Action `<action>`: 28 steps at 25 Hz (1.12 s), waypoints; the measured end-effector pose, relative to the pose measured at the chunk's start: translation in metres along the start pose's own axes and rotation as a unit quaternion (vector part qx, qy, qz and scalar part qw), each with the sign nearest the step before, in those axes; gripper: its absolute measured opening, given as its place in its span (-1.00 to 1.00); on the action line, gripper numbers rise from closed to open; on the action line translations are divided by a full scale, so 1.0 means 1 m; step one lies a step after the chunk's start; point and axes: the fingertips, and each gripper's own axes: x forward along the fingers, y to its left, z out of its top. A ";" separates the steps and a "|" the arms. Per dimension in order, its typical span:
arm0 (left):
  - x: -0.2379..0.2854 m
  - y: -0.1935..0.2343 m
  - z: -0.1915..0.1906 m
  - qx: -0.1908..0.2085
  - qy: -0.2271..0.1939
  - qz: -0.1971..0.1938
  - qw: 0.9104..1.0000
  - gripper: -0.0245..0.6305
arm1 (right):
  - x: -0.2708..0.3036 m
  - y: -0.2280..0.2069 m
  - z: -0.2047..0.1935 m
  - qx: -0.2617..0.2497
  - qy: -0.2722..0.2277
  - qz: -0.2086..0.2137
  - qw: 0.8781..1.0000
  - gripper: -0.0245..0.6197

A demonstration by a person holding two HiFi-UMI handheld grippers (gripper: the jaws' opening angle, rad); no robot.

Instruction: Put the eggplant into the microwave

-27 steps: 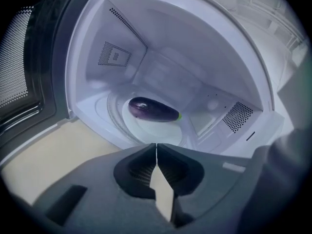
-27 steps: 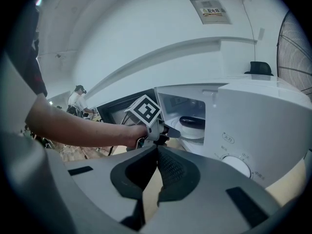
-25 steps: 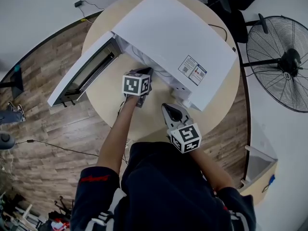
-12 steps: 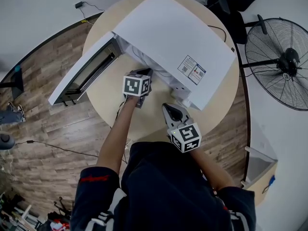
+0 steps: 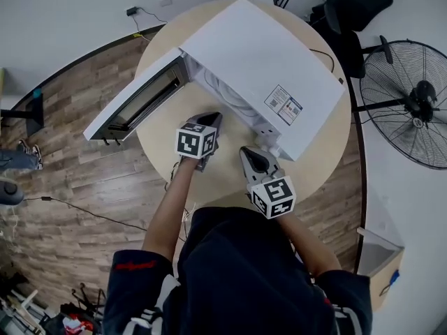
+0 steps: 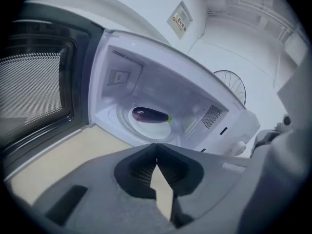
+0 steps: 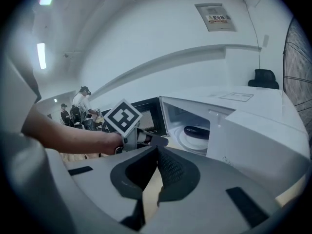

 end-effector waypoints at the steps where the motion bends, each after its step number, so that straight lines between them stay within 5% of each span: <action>1: -0.008 -0.002 0.000 0.003 -0.006 0.005 1.000 -0.87 | -0.001 0.000 0.004 -0.001 -0.005 0.000 1.000 -0.89; 15: -0.137 -0.056 0.004 0.044 -0.120 0.073 0.989 -0.87 | -0.029 0.016 0.050 -0.038 -0.071 0.028 0.996 -0.89; 28: -0.243 -0.103 0.018 0.081 -0.226 0.163 0.957 -0.87 | -0.070 0.038 0.109 -0.107 -0.160 0.059 0.980 -0.89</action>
